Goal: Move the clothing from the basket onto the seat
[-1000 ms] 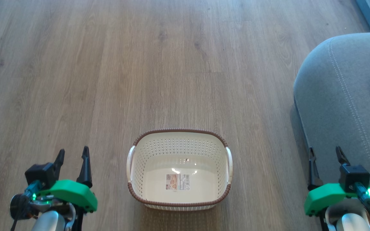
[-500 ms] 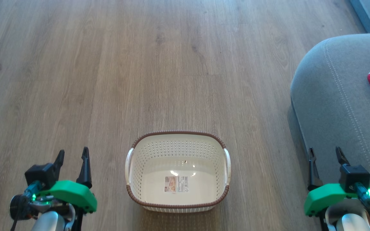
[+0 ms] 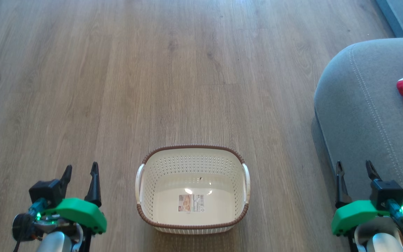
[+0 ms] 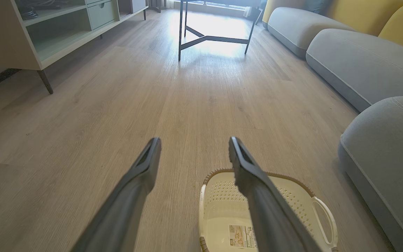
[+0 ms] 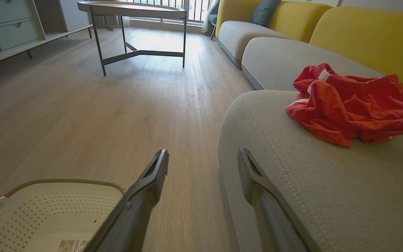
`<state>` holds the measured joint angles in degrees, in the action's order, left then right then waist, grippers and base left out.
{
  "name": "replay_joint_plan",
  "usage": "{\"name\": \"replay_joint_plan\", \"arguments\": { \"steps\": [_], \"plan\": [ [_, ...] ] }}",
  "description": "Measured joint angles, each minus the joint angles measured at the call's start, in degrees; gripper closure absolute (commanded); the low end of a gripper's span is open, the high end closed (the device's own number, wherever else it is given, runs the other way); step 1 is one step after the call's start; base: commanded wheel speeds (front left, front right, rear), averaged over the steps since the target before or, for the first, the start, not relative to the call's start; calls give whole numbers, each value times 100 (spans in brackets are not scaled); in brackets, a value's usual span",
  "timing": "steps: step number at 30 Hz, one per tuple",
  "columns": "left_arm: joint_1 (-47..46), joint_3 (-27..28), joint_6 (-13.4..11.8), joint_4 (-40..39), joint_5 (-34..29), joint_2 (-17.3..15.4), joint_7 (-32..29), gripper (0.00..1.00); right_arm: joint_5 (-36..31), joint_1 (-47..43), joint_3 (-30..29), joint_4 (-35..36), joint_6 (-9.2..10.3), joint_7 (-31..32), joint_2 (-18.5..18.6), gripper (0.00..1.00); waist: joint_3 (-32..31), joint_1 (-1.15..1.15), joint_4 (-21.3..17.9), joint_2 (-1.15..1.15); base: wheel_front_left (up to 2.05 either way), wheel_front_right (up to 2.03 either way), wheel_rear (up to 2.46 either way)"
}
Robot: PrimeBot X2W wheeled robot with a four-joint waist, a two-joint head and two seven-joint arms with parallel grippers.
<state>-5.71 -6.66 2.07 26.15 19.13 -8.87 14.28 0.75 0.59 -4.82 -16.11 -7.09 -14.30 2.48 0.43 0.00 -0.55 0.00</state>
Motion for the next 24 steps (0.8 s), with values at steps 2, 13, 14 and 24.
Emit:
{"name": "replay_joint_plan", "arguments": {
  "steps": [2,13,14,24],
  "plan": [
    [0,2,1,5,-8,5,0,0,33,0,0,-1,0,0,0,0,-6,0,-6,0,0,0,0],
    [-1,14,51,63,-96,21,0,0,43,1,2,-13,0,0,0,0,-42,0,-79,0,0,0,0],
    [-1,14,51,63,-96,21,0,0,43,1,2,-13,0,0,0,0,-42,0,-79,0,0,0,0],
    [-1,18,96,69,-97,24,0,0,44,1,-1,-12,0,0,-1,0,-42,0,-129,0,0,0,0]
  ]
}}
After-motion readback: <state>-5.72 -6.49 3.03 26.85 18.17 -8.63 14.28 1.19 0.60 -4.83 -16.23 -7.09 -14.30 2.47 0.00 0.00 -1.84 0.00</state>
